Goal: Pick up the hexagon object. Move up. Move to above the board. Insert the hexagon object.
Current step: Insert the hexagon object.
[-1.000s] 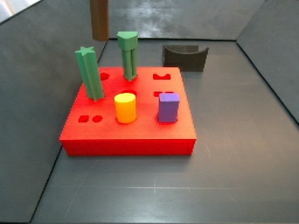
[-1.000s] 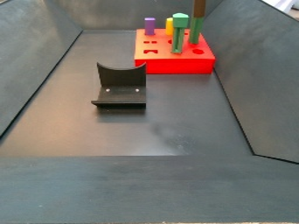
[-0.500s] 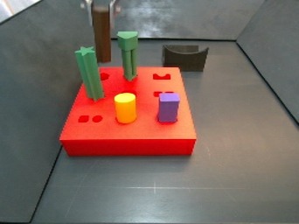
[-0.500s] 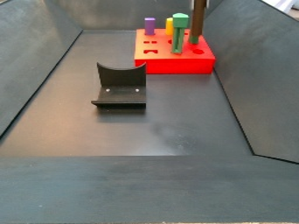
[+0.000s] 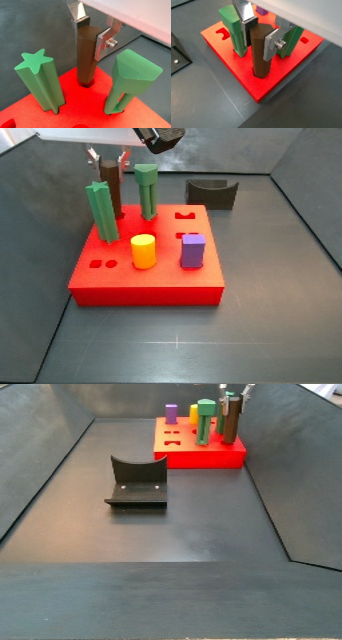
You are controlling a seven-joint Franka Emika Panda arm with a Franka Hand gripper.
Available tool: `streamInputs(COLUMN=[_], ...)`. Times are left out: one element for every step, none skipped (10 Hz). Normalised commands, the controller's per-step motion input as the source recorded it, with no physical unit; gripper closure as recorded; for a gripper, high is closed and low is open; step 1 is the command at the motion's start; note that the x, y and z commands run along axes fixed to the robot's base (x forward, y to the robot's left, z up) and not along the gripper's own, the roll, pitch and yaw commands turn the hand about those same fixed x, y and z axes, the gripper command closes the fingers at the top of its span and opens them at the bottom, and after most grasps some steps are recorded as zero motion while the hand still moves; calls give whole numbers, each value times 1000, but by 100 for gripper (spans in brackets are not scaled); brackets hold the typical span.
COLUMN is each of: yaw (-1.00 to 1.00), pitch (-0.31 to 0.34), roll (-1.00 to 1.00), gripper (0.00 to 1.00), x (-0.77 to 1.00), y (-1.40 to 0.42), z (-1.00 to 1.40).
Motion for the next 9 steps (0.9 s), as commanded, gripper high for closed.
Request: streamInputs(yaw=[0, 0, 0, 0, 0, 0, -6, -9, 0], pitch=[-131, -54, 0, 0, 49, 11, -134, -211, -194], roll=[30, 0, 1, 44, 10, 0, 0, 3, 13], gripper=[100, 100, 100, 100, 100, 100, 100, 100, 100], x=[0, 206, 357, 340, 594, 606, 197, 0, -74], y=[-109, 0, 0, 54, 174, 174, 91, 0, 0], z=[-617, -669, -714, -746, -743, -729, -709, -726, -529])
